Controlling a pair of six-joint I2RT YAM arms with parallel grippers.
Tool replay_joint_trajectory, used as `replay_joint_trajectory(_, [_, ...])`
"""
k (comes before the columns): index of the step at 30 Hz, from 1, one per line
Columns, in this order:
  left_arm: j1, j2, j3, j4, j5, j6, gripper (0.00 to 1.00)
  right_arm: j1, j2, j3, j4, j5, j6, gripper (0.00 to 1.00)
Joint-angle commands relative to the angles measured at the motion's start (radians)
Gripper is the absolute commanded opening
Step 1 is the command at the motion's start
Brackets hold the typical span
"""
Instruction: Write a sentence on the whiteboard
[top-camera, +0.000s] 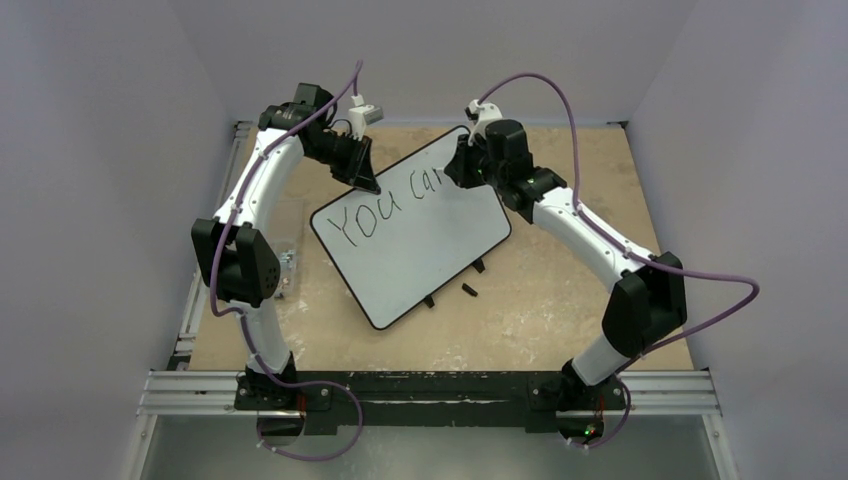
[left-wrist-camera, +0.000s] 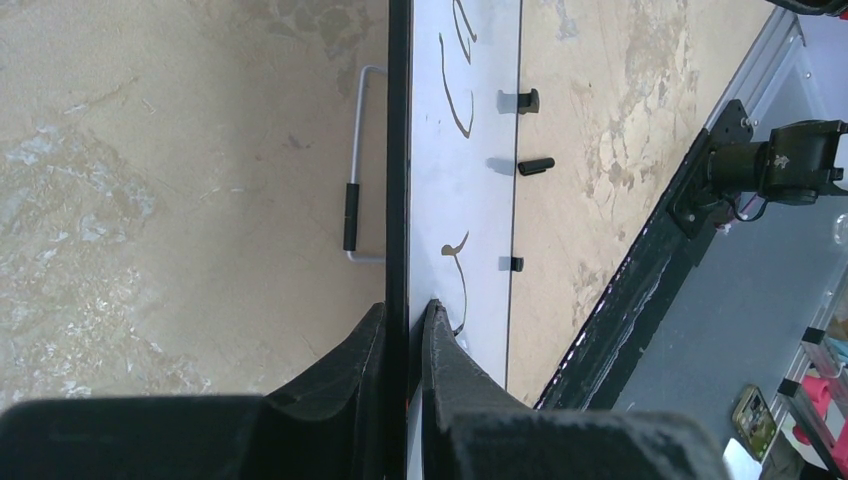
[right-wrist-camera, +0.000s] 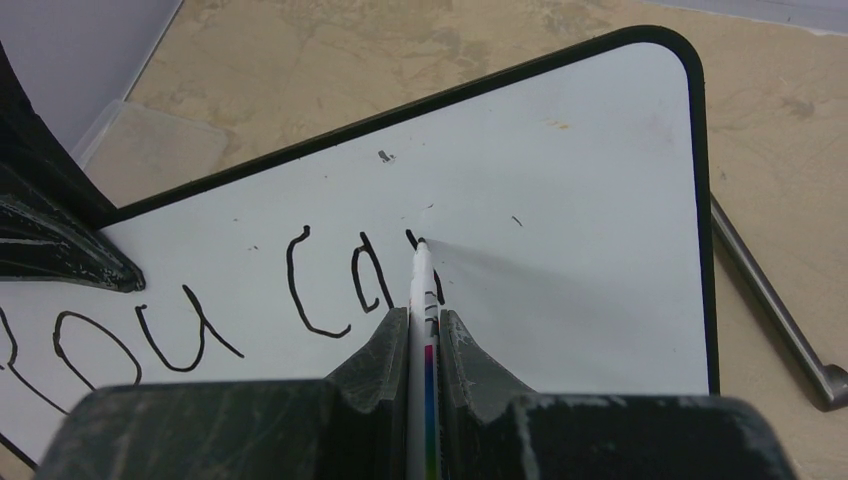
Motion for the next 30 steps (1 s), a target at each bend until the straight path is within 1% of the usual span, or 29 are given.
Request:
replay_joint_trajectory(1, [-0.009,-0.043,0.007,0.018,-0.141,0.075,0.00,-0.003,0.019,0.063,0.013,0.027,0.003,0.00])
replay_joint_trajectory(10, [-0.009,-0.040,0.007,0.017,-0.146,0.076,0.00,-0.024,0.037,0.079,-0.008,0.062,0.010,0.00])
replay_joint_trajectory(22, [-0.009,-0.036,0.008,0.017,-0.152,0.075,0.00,-0.031,0.010,-0.003,-0.006,0.026,0.014,0.00])
replay_joint_trajectory(30, [-0.009,-0.034,0.008,0.018,-0.158,0.075,0.00,-0.030,-0.037,-0.063,-0.006,-0.003,0.037,0.00])
